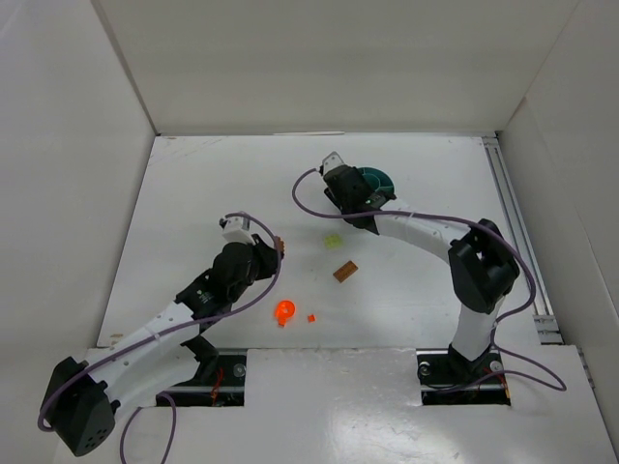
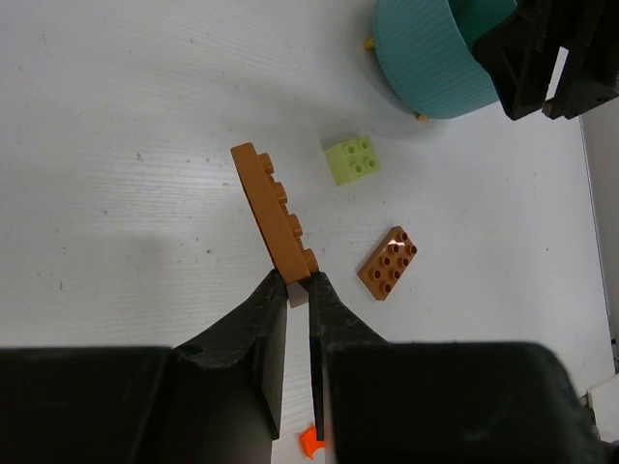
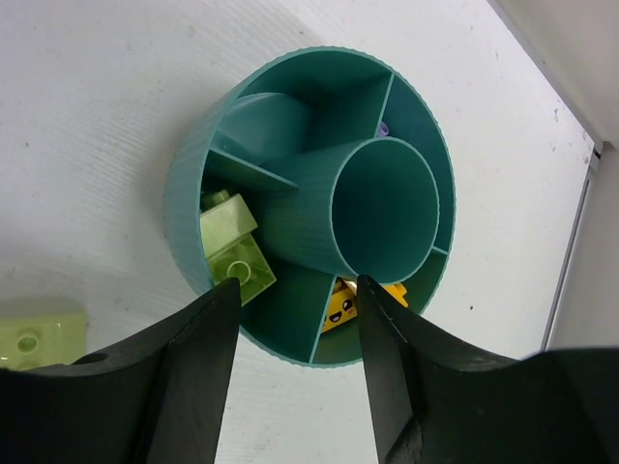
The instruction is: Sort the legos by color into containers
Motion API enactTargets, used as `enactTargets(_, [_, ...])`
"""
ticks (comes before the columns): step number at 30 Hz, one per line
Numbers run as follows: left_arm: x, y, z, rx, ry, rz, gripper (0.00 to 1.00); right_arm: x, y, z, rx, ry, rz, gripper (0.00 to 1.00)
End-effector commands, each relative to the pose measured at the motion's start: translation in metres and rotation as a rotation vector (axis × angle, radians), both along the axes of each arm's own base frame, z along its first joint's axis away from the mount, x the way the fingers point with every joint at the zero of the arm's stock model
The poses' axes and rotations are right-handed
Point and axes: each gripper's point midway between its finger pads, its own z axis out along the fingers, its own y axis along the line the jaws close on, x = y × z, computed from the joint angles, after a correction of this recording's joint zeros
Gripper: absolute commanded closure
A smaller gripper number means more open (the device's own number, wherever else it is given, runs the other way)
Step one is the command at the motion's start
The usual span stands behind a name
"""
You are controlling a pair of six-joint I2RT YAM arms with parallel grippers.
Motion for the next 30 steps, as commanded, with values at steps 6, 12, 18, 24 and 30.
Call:
enactTargets(6, [0.011, -0.003, 0.05, -0.021, -0.117, -0.011, 1.0, -0.025, 0.016, 0.071, 0.145, -0.085, 0.052, 0.41])
enactTargets(12, [0.029, -0.041, 0.103, -0.01, -0.173, -0.147, 1.0, -0.06, -0.024, 0.106, 0.353, -0.053, 0.062, 0.34])
enactTargets(18, [0.063, -0.104, 0.153, -0.012, -0.183, -0.342, 1.0, -0.101, -0.112, 0.11, 0.436, -0.084, -0.096, 0.2])
enactTargets(24, [0.107, -0.146, 0.17, -0.004, -0.1, -0.465, 1.0, -0.132, -0.174, 0.116, 0.479, -0.197, -0.236, 0.01])
enactTargets(30, [0.154, -0.19, 0.167, 0.037, -0.011, -0.555, 1.0, -0.148, -0.199, 0.113, 0.463, -0.216, -0.307, 0.01])
